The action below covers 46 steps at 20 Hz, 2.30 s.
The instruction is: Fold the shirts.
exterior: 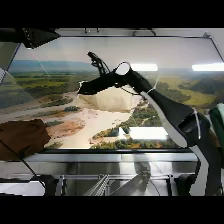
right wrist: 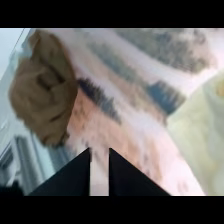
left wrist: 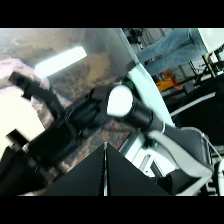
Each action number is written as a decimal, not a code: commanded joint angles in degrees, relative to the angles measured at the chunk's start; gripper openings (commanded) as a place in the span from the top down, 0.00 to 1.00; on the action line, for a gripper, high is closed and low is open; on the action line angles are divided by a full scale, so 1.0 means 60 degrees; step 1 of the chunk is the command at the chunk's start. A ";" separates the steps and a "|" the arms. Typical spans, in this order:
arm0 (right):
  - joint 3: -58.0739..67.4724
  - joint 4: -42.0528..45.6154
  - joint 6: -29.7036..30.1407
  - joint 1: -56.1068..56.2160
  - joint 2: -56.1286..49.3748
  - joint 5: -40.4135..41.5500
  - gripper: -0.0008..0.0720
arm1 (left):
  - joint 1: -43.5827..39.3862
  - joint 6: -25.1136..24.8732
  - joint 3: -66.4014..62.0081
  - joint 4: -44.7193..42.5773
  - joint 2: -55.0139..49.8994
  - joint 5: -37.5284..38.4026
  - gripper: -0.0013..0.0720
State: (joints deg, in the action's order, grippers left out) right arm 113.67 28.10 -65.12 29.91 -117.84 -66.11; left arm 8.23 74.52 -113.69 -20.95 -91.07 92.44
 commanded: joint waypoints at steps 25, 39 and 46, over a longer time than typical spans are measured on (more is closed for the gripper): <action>-0.4674 0.5096 -0.4867 -0.3825 0.2605 0.0171 0.17 | 0.0616 -0.2779 0.9861 -0.0073 0.4809 -0.1038 0.98; -0.4579 -0.0222 -0.1956 -0.2881 0.0780 0.0193 0.97 | 0.0616 -0.2776 0.9857 -0.0044 0.4812 -0.1402 0.98; -0.3005 0.2208 -0.3472 -0.4521 0.3475 -0.2419 0.97 | 0.0616 -0.2772 0.9857 -0.0040 0.4812 -0.1166 0.98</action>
State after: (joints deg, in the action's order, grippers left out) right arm 91.59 31.44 -79.37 7.29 -104.97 -74.37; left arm 11.92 57.91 -54.57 -21.17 -62.22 84.62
